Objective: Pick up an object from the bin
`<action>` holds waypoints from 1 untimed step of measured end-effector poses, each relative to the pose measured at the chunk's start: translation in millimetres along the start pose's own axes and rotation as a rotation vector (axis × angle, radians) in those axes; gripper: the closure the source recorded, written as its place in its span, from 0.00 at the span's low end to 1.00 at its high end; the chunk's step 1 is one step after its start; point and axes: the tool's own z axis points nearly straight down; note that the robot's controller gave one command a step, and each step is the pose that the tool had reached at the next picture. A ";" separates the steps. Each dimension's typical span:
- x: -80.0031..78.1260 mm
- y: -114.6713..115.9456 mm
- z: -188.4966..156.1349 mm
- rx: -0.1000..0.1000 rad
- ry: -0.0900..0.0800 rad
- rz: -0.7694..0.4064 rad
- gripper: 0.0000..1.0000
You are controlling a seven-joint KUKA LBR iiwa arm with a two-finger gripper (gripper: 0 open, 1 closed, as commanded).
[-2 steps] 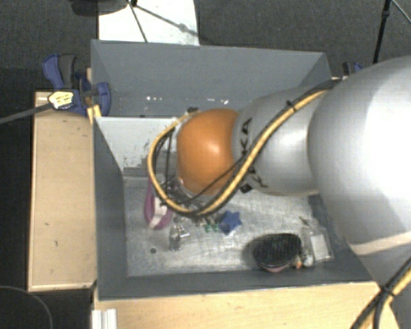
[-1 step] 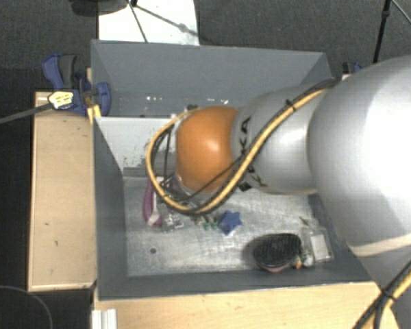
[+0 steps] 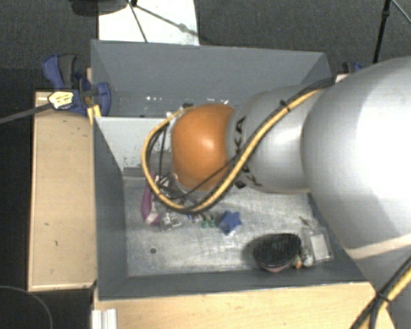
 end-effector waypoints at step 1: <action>-3.1 7.9 0.6 0.001 -0.008 -0.198 1.00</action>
Offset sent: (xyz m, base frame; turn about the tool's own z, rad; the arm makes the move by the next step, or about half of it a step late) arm -0.0049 0.0077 -0.0082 -0.2011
